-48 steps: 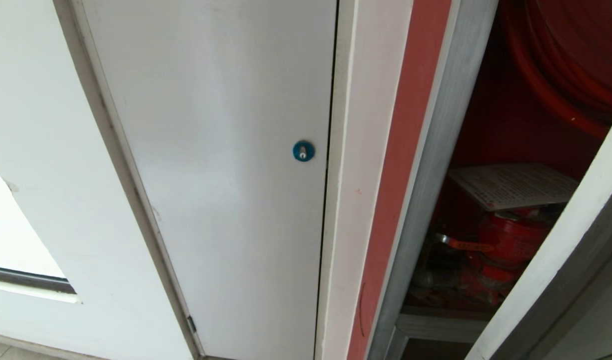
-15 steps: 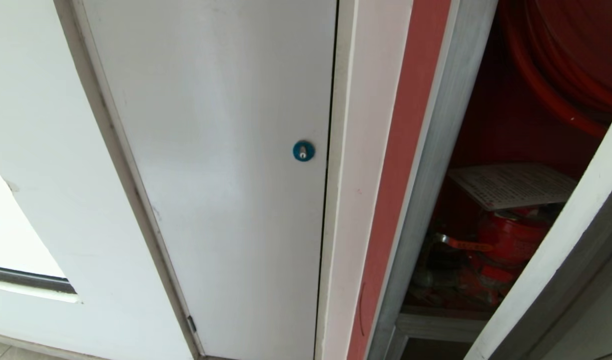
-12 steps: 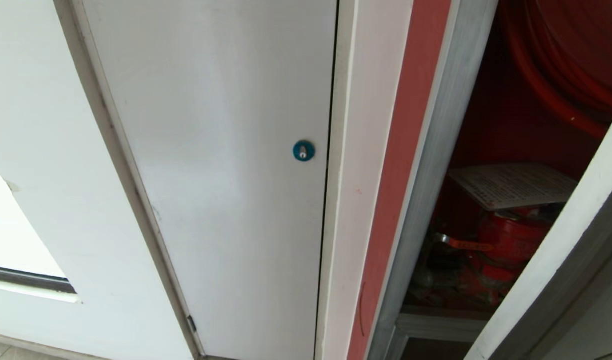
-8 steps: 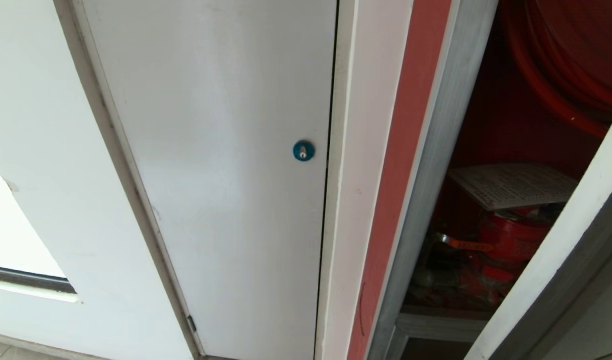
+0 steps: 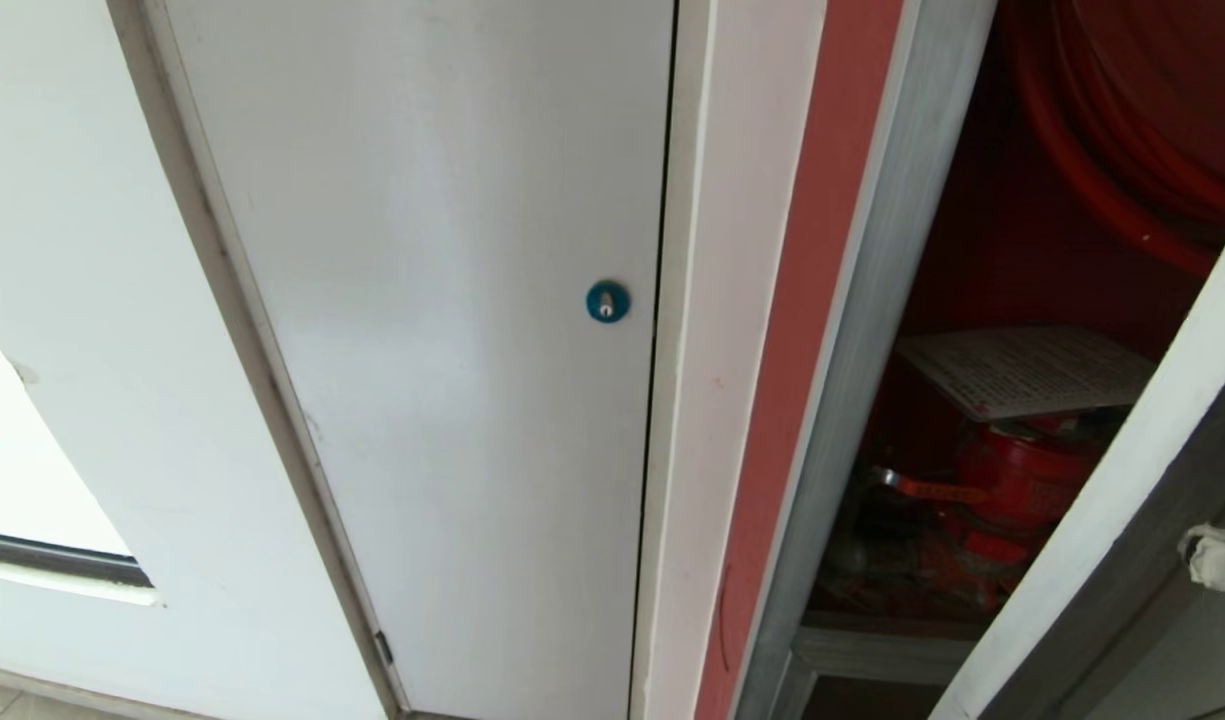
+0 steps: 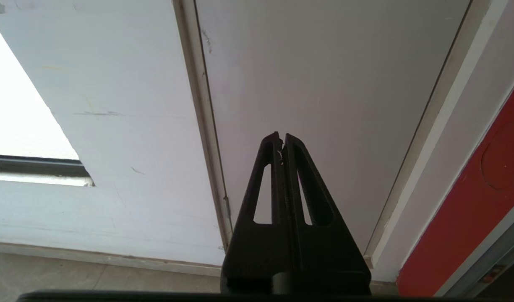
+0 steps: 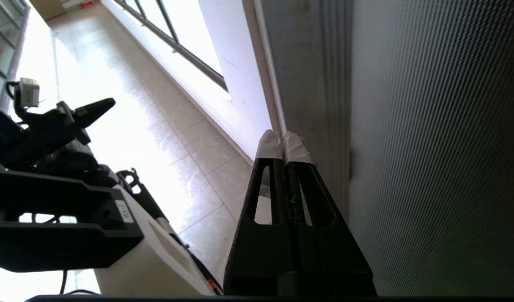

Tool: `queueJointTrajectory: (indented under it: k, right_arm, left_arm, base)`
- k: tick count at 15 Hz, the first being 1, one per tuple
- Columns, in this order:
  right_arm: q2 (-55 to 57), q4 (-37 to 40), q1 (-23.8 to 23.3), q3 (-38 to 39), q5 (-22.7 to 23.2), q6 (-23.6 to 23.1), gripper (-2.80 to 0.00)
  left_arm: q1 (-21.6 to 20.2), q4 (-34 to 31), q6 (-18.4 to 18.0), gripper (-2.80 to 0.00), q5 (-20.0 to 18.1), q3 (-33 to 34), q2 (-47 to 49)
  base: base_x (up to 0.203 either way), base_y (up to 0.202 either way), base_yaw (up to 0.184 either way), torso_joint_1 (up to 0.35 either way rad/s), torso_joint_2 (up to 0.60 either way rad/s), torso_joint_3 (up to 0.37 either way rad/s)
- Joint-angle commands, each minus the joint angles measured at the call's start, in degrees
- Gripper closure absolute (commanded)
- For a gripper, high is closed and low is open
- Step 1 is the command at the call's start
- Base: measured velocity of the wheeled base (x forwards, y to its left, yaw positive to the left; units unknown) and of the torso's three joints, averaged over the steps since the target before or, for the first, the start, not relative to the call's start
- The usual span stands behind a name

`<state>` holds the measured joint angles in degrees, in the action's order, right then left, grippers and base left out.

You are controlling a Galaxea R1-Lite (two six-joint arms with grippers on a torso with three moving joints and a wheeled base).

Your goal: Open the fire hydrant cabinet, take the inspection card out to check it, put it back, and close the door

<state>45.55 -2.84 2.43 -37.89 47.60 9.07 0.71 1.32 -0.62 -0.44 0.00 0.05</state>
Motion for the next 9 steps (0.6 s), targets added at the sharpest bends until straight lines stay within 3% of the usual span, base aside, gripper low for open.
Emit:
queueJointTrajectory:
  k: [1,9]
  right_arm:
    - [4.29,-1.77,0.04,-0.05,-0.05,0.07,0.0]
    - [14.79,-11.76,0.21,0.01,-6.1,-0.02,0.0]
  left_arm:
    - [0.0,0.0,0.01,0.0,0.09,0.79,0.04]
    - [0.0,0.0,0.01,0.0,0.0,0.79,0.04]
  base:
    - [0.0,0.0,0.0,0.0,0.0,0.0]
    - [0.0,0.0,0.0,0.0,0.0,0.0]
